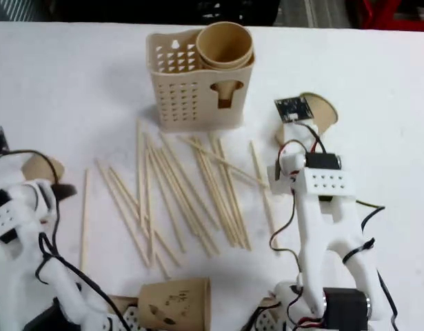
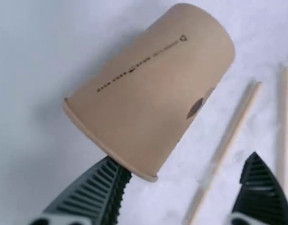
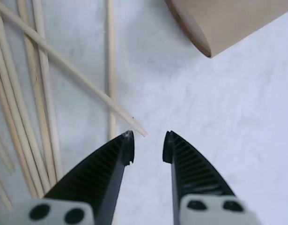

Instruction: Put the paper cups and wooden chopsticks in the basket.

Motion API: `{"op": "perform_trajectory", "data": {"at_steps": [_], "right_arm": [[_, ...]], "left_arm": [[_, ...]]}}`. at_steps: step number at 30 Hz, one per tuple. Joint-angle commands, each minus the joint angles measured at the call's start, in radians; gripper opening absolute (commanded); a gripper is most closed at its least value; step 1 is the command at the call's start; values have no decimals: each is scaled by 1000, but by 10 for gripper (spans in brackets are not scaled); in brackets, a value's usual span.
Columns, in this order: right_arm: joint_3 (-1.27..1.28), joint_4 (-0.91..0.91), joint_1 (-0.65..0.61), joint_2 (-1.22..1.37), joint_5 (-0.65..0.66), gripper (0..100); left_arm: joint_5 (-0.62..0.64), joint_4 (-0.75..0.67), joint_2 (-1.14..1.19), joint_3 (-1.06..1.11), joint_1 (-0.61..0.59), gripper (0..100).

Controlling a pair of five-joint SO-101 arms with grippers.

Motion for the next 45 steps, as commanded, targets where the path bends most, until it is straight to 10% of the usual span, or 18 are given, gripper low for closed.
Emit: {"op": "perform_trajectory", "data": {"at_steps": [1, 19, 32, 45], "right_arm": [[-51, -10, -8, -13, -8, 112], [-51, -10, -4, -16, -8, 112], [-51, -10, -5, -8, -8, 112], [-51, -13, -2, -8, -8, 112]], "left_arm": [[-6, -26, -31, -29, 65, 270], [-9, -106, -25, -140, 194, 20], [-132, -180, -33, -239, 209, 23], [-285, 212, -27, -735, 562, 23]]}}
